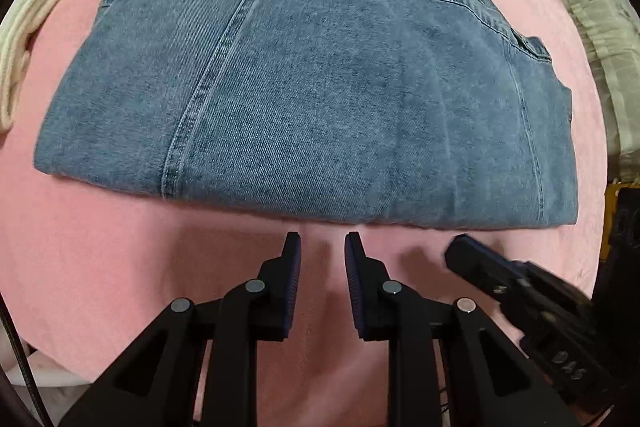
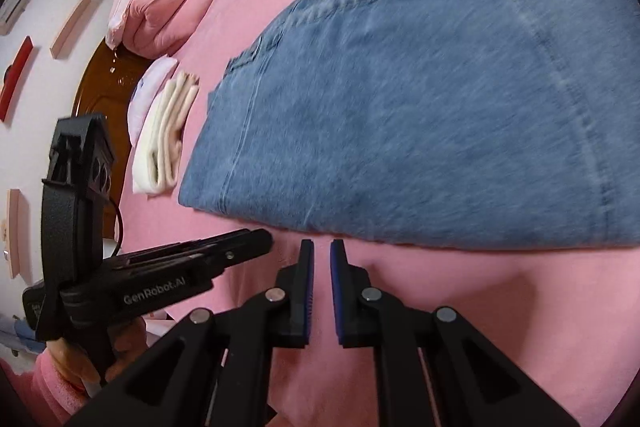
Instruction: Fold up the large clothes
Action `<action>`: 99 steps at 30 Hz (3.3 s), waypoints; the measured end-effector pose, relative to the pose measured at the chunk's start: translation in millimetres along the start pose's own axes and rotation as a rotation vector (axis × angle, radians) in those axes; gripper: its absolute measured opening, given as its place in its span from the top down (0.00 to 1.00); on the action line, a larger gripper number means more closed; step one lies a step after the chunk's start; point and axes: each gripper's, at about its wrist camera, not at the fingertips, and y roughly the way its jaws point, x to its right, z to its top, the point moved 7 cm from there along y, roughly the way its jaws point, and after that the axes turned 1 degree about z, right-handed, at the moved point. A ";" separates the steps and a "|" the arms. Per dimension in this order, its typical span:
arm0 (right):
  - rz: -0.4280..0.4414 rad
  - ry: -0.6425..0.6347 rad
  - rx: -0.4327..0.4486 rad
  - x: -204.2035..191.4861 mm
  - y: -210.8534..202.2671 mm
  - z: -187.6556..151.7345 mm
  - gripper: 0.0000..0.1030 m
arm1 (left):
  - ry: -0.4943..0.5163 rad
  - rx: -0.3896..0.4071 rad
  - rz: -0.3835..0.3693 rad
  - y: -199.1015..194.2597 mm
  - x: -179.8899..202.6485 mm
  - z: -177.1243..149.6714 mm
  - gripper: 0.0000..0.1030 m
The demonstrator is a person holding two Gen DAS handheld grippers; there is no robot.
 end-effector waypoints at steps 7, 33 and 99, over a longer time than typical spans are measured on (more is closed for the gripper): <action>-0.040 0.090 0.031 24.1 39.7 19.5 1.00 | -0.077 0.072 -0.088 22.2 -21.9 29.0 0.83; 0.013 0.107 0.180 22.6 11.9 30.2 1.00 | 0.116 0.077 -0.287 20.2 20.4 53.5 0.84; -0.502 0.186 0.517 202.4 -70.3 182.7 1.00 | -0.129 0.472 0.108 15.9 -134.9 233.9 0.99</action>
